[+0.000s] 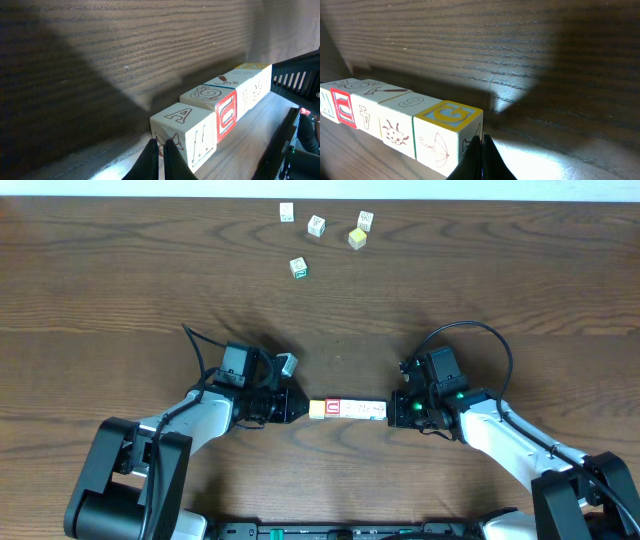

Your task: Lift 5 blocks

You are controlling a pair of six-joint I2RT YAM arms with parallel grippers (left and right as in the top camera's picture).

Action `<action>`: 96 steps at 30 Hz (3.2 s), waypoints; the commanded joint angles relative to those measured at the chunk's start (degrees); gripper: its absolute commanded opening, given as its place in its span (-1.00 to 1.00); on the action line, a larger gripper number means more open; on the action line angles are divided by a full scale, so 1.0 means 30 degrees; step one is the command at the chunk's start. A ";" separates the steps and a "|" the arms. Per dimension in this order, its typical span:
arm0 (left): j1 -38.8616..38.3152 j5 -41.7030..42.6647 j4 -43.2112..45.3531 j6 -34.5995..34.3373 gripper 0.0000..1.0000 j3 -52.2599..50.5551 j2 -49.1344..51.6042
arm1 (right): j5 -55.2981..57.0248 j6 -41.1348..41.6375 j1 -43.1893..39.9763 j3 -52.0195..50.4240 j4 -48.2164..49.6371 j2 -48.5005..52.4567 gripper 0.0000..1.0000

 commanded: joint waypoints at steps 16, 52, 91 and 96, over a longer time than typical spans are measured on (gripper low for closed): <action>-0.0066 0.0860 0.0095 0.0131 -0.86 0.0306 0.0146 | -0.1246 -0.0007 0.0328 0.0277 0.0736 0.0131 -0.97; -0.0226 0.1617 0.0080 0.0138 -0.86 0.0299 0.0146 | -0.1596 -0.0612 0.1843 0.0277 0.1100 0.0131 -0.98; -0.0226 0.2390 0.0080 0.1399 -0.86 0.0299 0.0146 | -0.1982 -0.0663 0.1851 0.0277 0.1144 0.0124 -0.98; -0.0226 0.2448 0.0066 0.1326 -0.85 0.0299 0.0146 | -0.2076 -0.0663 0.1843 0.0277 0.1246 0.0124 -0.98</action>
